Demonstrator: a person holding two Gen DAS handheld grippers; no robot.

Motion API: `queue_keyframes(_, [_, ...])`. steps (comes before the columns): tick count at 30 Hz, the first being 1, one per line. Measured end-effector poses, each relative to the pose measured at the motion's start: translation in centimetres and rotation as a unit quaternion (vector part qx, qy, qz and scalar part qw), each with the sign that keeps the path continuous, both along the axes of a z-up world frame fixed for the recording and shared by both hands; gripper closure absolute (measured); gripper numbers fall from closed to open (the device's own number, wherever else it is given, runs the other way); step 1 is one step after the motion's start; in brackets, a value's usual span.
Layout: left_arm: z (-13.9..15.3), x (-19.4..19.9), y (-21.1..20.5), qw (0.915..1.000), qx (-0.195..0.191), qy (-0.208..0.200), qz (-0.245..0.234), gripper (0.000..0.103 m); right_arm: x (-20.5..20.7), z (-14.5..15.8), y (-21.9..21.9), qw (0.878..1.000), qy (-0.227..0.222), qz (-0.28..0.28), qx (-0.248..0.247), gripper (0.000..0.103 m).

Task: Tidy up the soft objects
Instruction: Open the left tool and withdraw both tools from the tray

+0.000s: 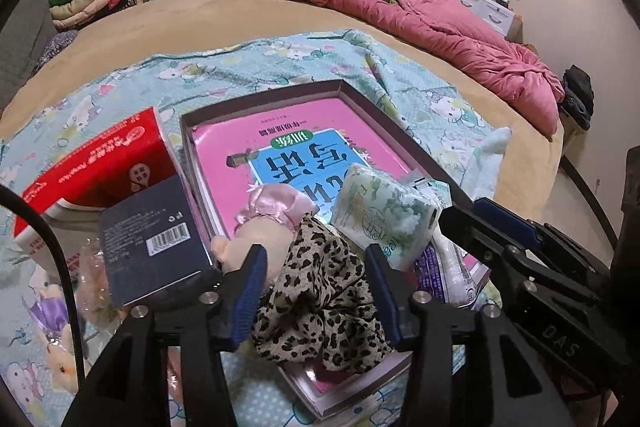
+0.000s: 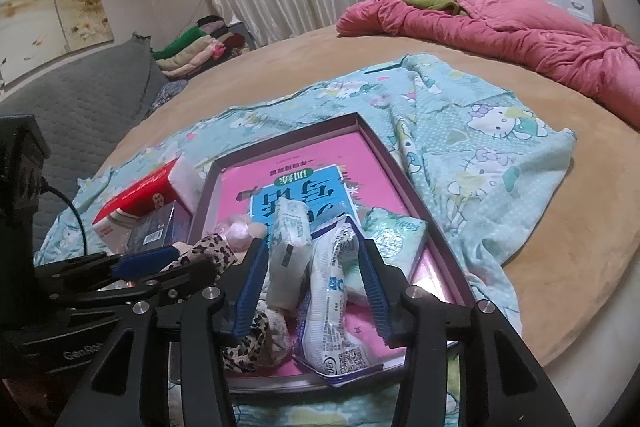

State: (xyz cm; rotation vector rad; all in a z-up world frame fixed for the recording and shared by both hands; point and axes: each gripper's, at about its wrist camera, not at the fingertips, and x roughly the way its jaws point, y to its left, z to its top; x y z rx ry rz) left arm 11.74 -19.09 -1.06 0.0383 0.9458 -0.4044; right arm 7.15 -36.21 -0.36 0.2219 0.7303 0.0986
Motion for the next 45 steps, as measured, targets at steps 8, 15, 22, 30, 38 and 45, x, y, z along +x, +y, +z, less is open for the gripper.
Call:
queue_keyframes(8, [1.1,-0.8,0.1,0.9999,0.004,-0.01,-0.001,0.047,-0.4,0.3,-0.2,1.0,-0.003,-0.009,-0.007,0.044])
queue_keyframes(15, [2.3,-1.7,0.5,0.9997,0.006,-0.026,-0.001,0.04,-0.8,0.5,-0.3,1.0,-0.003,-0.019,-0.018,0.037])
queue_keyframes(22, [3.2,-2.6,1.3,0.9994,0.009,-0.034,0.002,0.033,-1.2,0.7,-0.1,0.999,-0.003,-0.027,-0.031,0.032])
queue_keyframes(30, [3.5,-3.8,1.9,0.9988,0.03,-0.037,0.012,0.031,-1.9,1.5,1.1,0.998,-0.012,-0.019,-0.052,0.024])
queue_keyframes(38, [4.2,-4.7,2.8,0.9984,0.034,-0.041,0.019,0.028,-2.4,2.2,2.3,0.997,-0.02,-0.012,-0.074,0.023])
queue_keyframes(45, [5.0,-5.2,4.0,0.9982,0.031,-0.045,0.027,0.024,-3.2,3.5,3.6,0.996,-0.035,-0.003,-0.079,0.023])
